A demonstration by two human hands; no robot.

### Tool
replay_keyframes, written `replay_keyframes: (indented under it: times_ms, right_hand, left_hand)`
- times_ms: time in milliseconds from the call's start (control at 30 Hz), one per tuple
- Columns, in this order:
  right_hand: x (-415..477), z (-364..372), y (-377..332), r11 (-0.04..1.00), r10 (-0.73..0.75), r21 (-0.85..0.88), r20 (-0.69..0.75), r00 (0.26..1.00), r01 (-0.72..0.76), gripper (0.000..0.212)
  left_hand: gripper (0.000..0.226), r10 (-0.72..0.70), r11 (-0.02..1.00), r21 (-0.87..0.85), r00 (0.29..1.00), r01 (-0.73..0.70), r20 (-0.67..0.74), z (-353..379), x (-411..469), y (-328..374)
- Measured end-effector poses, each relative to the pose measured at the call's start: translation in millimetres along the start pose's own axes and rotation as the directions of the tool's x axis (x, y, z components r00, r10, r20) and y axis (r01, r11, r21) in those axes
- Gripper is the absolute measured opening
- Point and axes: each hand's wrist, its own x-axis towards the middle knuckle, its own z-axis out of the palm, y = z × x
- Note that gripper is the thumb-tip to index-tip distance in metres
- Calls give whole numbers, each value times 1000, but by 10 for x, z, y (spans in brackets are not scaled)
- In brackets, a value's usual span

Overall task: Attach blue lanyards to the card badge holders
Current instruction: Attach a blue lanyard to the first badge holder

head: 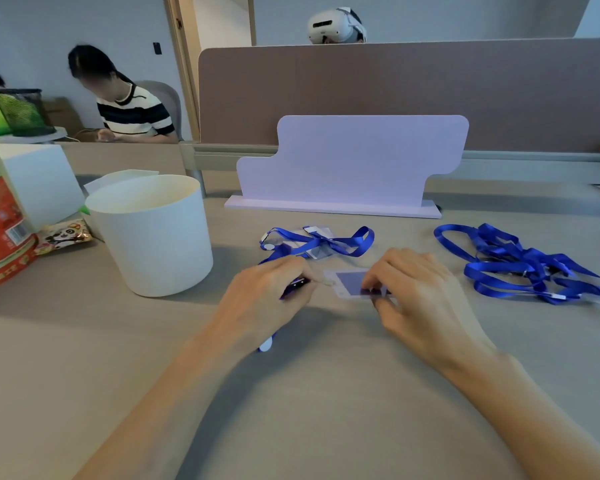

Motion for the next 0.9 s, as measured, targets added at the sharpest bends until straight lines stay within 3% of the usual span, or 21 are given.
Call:
replay_keyframes:
  times_ms: [133, 233, 300, 367, 733, 900]
  right_hand:
    - [-22, -7, -119, 993, -22, 118, 165, 986, 3, 12]
    - [-43, -15, -191, 916, 132, 312, 361, 923, -253, 33]
    - [-14, -16, -234, 800, 241, 456, 350, 905, -390, 28]
    - [12, -10, -263, 752, 301, 506, 308, 902, -424, 26]
    - [26, 19, -299, 674, 351, 550, 349, 869, -493, 1]
    - [14, 40, -328, 733, 296, 527, 324, 899, -431, 12]
  left_hand:
    - [10, 166, 961, 239, 981, -139, -97, -9, 15, -61]
    - [13, 257, 937, 274, 959, -217, -120, 20, 37, -102]
    - [18, 263, 947, 231, 952, -224, -155, 27, 39, -95]
    - [24, 269, 951, 203, 947, -233, -176, 33, 36, -67]
    - [17, 327, 941, 168, 915, -292, -238, 67, 10, -20]
    - [20, 339, 937, 180, 907, -300, -251, 89, 7, -28]
